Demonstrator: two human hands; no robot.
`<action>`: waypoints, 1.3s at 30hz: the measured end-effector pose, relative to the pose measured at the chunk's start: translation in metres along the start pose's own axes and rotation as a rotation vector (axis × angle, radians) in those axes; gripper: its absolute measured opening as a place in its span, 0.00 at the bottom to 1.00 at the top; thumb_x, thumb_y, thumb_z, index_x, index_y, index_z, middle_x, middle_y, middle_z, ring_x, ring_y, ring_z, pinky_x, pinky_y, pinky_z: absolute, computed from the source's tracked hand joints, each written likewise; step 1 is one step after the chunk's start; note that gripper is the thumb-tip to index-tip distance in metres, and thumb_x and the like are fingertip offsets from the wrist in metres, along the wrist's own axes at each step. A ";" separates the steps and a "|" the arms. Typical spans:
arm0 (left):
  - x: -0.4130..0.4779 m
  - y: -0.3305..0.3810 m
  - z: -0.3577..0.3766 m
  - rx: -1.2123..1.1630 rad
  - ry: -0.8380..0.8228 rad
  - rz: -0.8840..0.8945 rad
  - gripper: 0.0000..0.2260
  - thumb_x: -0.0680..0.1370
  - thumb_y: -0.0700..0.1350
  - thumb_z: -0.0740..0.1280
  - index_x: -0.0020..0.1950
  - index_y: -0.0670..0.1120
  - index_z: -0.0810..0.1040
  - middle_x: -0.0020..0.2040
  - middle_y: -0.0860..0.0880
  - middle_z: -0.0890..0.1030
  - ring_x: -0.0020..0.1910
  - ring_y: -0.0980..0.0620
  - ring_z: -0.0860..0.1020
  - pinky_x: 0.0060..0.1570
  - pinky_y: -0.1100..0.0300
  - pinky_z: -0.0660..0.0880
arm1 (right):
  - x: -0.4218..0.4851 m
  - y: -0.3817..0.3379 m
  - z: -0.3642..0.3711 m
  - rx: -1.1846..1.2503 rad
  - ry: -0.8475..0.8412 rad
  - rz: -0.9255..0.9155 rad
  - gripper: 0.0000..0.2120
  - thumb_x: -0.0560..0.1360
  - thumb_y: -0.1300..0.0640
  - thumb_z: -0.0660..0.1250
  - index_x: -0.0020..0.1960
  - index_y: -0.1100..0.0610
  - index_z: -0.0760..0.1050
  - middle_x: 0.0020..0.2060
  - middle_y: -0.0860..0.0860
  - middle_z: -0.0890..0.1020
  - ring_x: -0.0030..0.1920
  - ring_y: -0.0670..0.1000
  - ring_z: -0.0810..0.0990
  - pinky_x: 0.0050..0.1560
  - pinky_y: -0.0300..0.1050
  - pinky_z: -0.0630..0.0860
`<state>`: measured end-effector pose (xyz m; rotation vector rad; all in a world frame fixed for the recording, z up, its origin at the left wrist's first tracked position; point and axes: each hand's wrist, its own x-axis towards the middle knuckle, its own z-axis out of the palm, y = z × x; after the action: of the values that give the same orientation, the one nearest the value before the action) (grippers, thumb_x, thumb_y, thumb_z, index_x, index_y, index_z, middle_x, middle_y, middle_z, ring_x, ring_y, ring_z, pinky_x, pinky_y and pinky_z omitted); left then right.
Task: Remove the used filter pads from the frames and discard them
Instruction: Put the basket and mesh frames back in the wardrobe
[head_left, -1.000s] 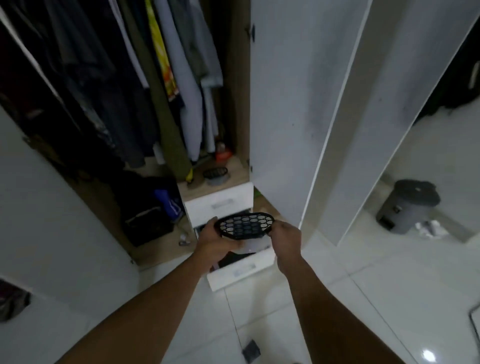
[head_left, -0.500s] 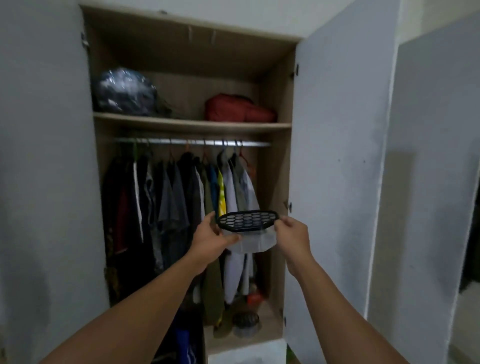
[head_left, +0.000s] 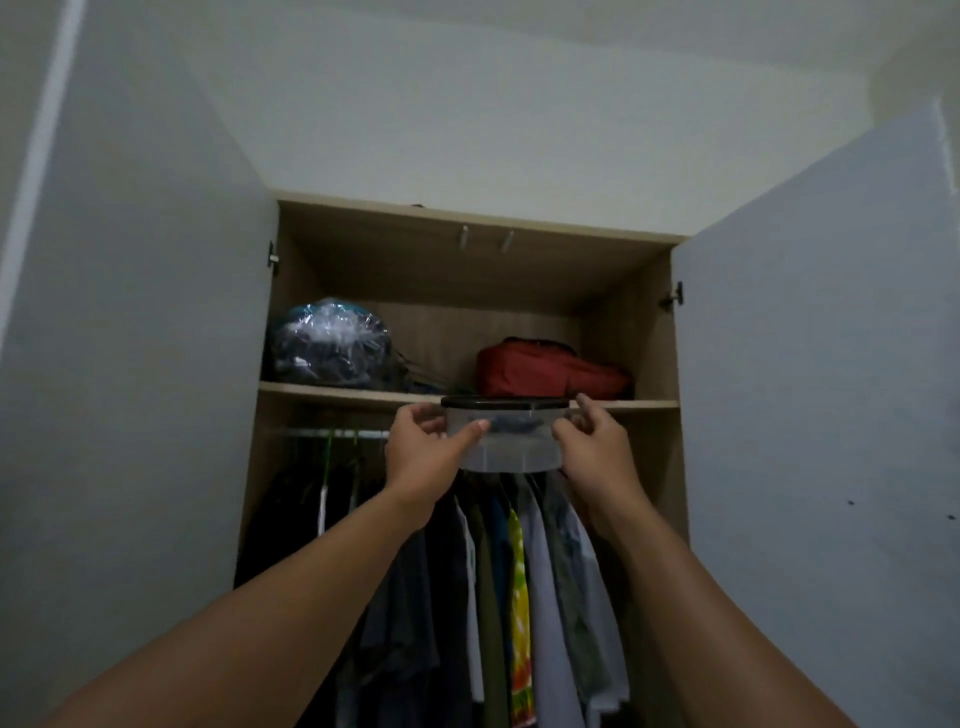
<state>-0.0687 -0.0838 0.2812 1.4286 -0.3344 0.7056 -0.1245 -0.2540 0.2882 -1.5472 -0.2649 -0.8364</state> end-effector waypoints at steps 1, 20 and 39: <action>0.009 0.003 0.002 -0.011 0.011 -0.004 0.31 0.64 0.54 0.82 0.60 0.49 0.73 0.56 0.50 0.79 0.55 0.51 0.79 0.56 0.45 0.79 | 0.007 -0.003 0.003 0.010 0.011 -0.024 0.29 0.79 0.58 0.64 0.77 0.54 0.60 0.68 0.51 0.72 0.61 0.50 0.74 0.56 0.43 0.74; 0.174 -0.012 0.051 0.388 -0.219 0.203 0.25 0.72 0.44 0.75 0.67 0.53 0.73 0.66 0.49 0.74 0.63 0.50 0.74 0.61 0.48 0.76 | 0.202 0.058 0.039 -0.084 -0.071 -0.167 0.11 0.80 0.58 0.62 0.62 0.49 0.72 0.48 0.43 0.74 0.41 0.46 0.76 0.54 0.58 0.81; 0.251 -0.090 0.102 1.031 -0.229 0.165 0.35 0.71 0.56 0.69 0.77 0.59 0.60 0.66 0.53 0.75 0.65 0.47 0.72 0.66 0.45 0.56 | 0.298 0.162 0.057 -0.601 -0.228 -0.416 0.25 0.78 0.57 0.62 0.74 0.53 0.66 0.66 0.52 0.70 0.64 0.50 0.69 0.63 0.44 0.68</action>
<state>0.1978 -0.1207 0.3776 2.4925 -0.2708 0.9019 0.2053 -0.3196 0.3580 -2.2004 -0.5506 -1.1291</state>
